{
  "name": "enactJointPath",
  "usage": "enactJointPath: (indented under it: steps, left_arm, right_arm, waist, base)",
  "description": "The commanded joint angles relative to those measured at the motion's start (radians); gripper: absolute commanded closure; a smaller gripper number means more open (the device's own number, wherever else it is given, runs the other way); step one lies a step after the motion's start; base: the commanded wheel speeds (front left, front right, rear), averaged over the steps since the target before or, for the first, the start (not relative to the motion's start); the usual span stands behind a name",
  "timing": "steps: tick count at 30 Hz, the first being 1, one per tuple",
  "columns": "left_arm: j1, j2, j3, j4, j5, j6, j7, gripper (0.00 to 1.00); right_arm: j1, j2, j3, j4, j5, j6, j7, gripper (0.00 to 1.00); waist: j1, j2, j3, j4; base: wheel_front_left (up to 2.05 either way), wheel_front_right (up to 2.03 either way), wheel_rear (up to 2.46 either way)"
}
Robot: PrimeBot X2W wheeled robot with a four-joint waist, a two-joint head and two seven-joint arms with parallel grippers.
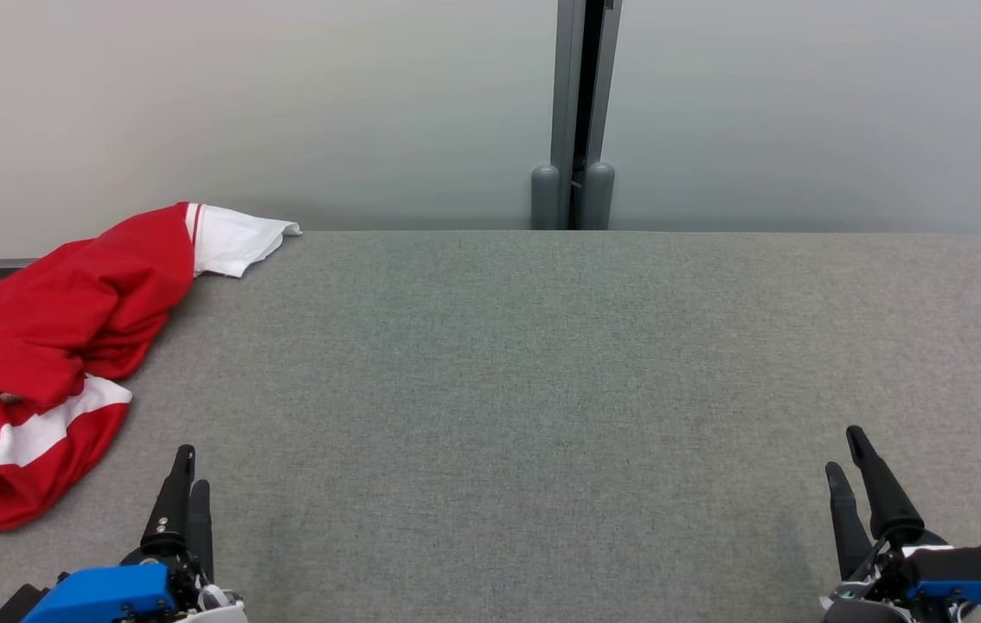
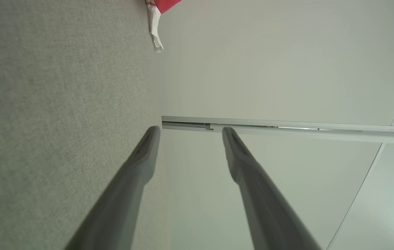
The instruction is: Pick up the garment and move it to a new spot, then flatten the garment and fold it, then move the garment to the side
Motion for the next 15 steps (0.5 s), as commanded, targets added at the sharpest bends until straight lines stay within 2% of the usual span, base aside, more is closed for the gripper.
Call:
enactJointPath:
  steps: [1,15]
  left_arm:
    - [-0.017,0.006,-0.018,-0.027,0.01,0.0,-0.013,0.0]
    - [-0.001,0.007,-0.067,-0.072,0.097,-0.001,-0.075,0.0]
  right_arm:
    - [-0.006,-0.003,0.007,-0.019,-0.011,0.0,-0.014,0.0]
    - [0.014,-0.004,0.016,-0.04,-0.125,0.001,-0.076,0.0]
  waist:
    - [0.0,0.0,0.0,0.0]
    - [0.0,0.0,0.001,0.0]
  base:
    - [0.0,0.0,0.0]
    - [0.0,0.0,0.0]
